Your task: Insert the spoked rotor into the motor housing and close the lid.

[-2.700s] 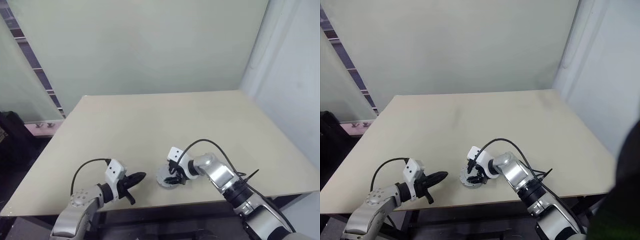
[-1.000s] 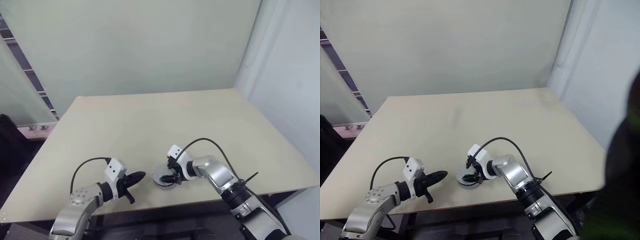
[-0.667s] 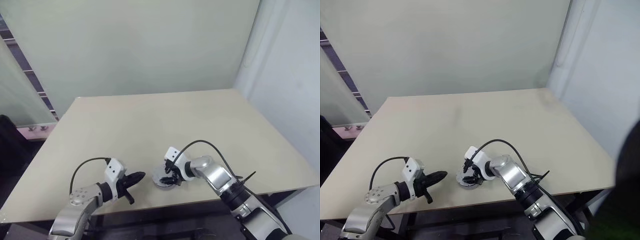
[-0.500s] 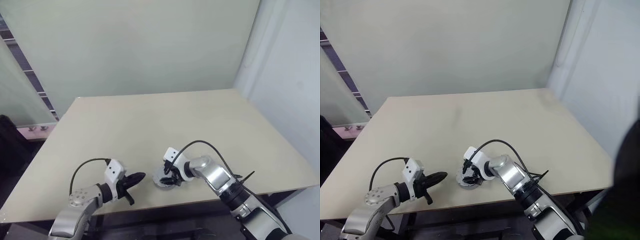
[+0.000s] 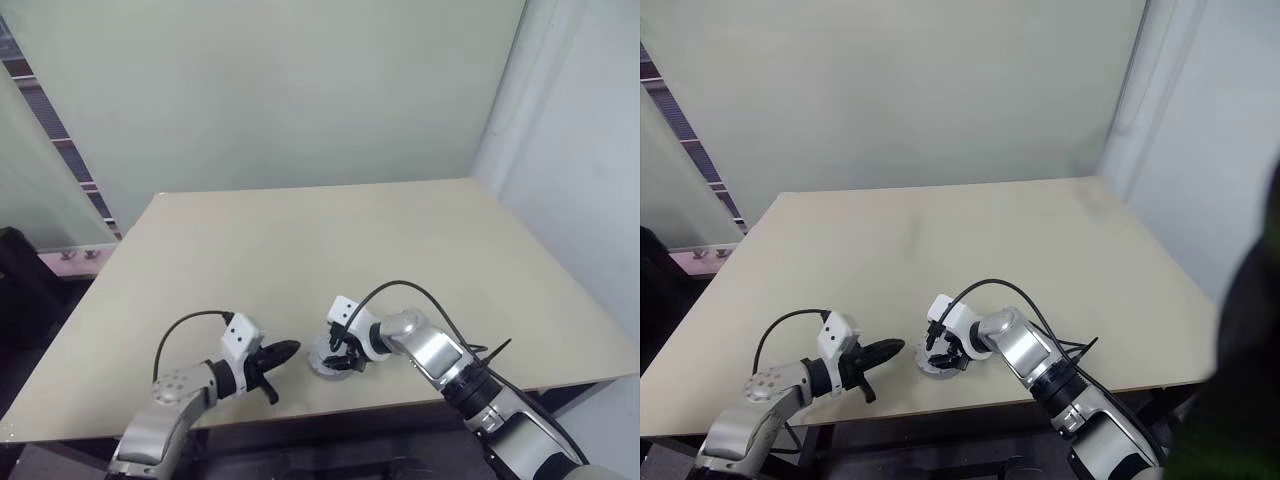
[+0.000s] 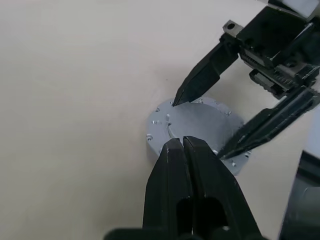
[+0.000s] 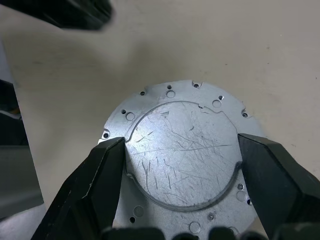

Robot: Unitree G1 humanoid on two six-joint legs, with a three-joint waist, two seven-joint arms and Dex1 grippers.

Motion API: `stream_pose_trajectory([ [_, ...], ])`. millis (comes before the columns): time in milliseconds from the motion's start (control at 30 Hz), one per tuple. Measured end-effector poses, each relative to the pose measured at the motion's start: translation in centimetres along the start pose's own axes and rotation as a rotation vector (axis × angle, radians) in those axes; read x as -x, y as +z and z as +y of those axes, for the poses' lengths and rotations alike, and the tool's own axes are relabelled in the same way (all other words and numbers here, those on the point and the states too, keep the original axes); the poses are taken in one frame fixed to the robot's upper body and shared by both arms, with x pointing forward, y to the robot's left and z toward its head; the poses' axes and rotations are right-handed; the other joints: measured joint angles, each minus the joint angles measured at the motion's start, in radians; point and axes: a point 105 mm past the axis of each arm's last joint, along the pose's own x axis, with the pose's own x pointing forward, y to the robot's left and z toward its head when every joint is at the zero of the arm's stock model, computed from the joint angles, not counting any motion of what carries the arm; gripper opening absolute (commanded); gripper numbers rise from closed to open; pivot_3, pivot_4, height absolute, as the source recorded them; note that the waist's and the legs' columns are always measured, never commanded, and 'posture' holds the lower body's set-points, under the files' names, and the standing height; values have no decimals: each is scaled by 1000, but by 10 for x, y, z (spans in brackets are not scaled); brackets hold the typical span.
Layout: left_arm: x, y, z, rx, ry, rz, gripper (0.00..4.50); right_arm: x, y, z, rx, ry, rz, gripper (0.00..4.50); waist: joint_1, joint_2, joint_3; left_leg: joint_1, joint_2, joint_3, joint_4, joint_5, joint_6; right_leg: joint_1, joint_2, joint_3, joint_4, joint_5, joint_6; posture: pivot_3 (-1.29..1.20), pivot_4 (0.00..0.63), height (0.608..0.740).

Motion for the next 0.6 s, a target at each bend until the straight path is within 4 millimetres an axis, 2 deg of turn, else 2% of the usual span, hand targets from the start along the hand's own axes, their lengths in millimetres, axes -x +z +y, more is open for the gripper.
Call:
stream_pose_trajectory([
  [133,-11,-7,-4,3,-21,20,0,0,1,1,3,1,-1,3306,0,0,0,0,0,0,0,0,0,0,0,0,0,0,0,0,0,740],
  [333,-19,-32,-7,9,-38,107,0,1,0,0,8,-3,1,3306,0,0,0,0,0,0,0,0,0,0,0,0,0,0,0,0,0,740],
  [500,-28,-29,-8,-14,-43,97,0,1,-1,0,15,-2,2,3306,1,0,0,0,-1,-1,1,0,0,1,0,0,0,0,0,0,0,740],
  [600,-28,-29,-7,-21,-42,98,0,2,-1,-1,26,-9,5,4308,1,1,-1,0,-1,-1,1,0,0,1,0,0,0,0,0,0,0,740],
])
